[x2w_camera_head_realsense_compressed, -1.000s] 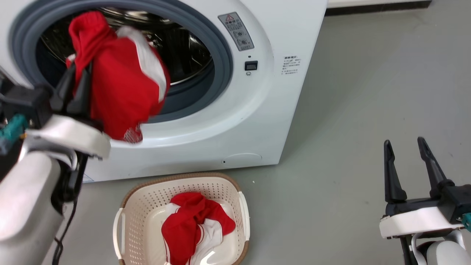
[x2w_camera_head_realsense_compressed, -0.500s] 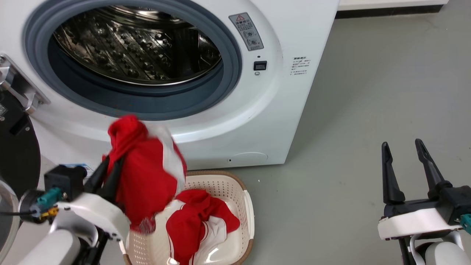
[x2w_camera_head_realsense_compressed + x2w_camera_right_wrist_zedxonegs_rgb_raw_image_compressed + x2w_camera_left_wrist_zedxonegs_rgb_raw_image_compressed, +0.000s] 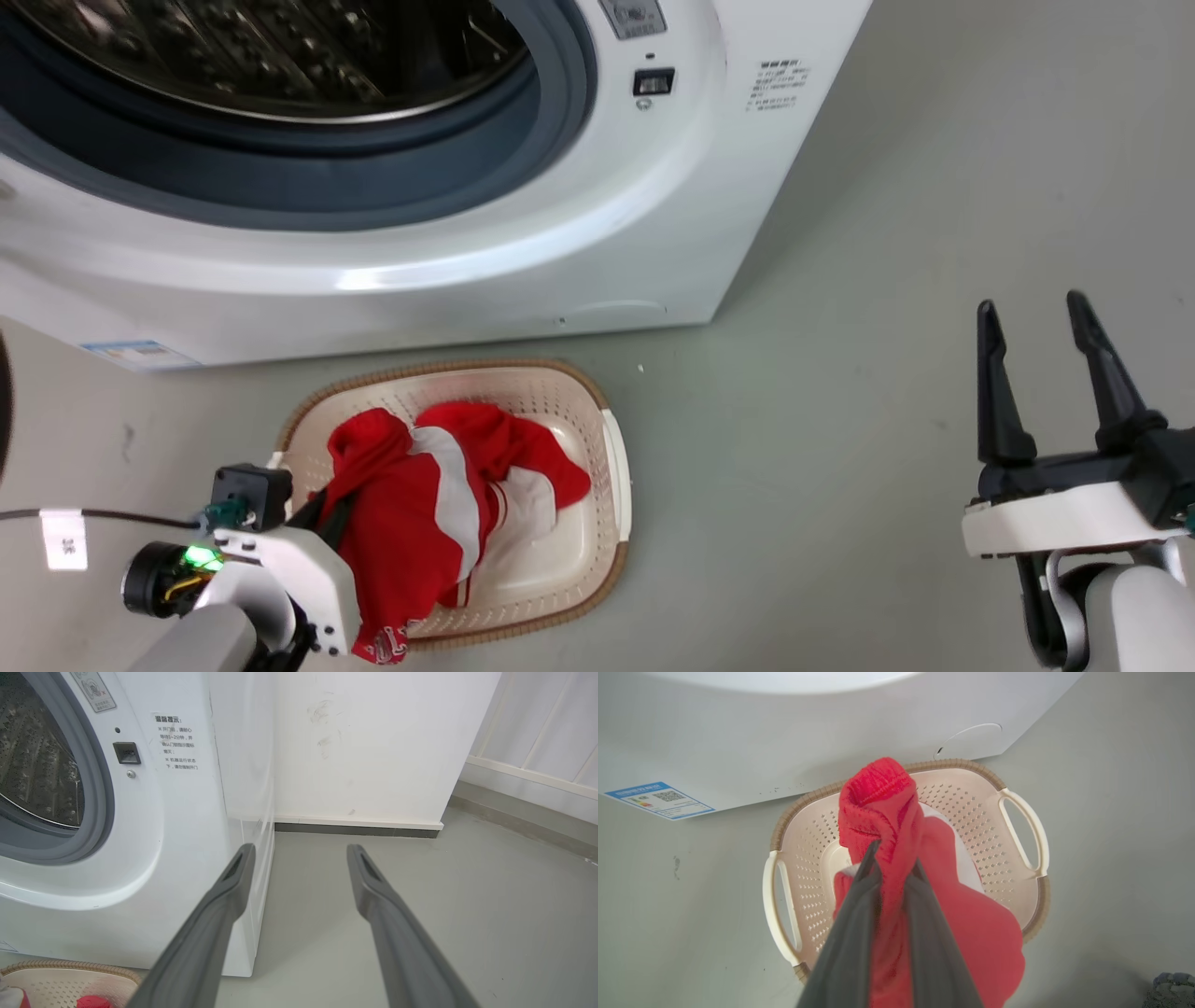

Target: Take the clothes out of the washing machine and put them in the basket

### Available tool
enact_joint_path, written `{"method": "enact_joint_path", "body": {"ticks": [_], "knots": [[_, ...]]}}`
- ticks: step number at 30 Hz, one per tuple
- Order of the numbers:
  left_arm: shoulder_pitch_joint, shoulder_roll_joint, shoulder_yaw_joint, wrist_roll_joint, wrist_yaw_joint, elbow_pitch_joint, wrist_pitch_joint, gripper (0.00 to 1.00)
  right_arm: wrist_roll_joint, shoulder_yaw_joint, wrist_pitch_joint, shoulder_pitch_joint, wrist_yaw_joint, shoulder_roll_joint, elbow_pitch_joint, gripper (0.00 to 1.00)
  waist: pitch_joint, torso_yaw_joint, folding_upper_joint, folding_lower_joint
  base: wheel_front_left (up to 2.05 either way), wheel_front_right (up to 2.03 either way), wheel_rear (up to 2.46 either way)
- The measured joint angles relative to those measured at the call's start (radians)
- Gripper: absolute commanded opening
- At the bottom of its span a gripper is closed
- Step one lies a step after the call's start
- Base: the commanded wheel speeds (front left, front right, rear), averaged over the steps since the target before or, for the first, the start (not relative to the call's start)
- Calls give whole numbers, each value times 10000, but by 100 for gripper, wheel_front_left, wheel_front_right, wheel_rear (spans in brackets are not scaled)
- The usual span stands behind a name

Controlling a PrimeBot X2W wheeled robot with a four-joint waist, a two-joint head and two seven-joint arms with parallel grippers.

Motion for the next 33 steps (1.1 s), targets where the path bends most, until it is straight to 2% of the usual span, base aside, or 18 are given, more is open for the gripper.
{"method": "enact_joint_path", "body": {"ticks": [8, 16, 26, 28, 33], "knots": [[-1742, -587, -207, 345, -454, 3070, 12, 0, 67, 27, 0, -519, 0, 0, -314, 100, 1479, -344, 0, 1, 0, 0, 0], [-3350, -711, -111, 708, -420, 5336, -859, 0, 67, -75, 0, -679, 0, -2, -616, 100, 2952, -762, 0, 1, 0, 0, 0], [-4591, -1197, 54, 918, -410, 6706, -1244, 0, 65, -157, 2, -785, 0, -2, -1103, 100, 4461, -1036, 0, 1, 0, 0, 0], [-4770, -1210, 249, 846, -244, 6853, -1258, 0, -27, -59, 0, -786, 0, -4, -1145, 100, 4670, -1048, 0, 1, 0, 0, 0], [-4888, -1210, 453, 876, -196, 6932, -1277, 0, -144, -8, 0, -763, 0, 0, -1243, 100, 4982, -1038, 0, 1, 0, 0, 0]]}}
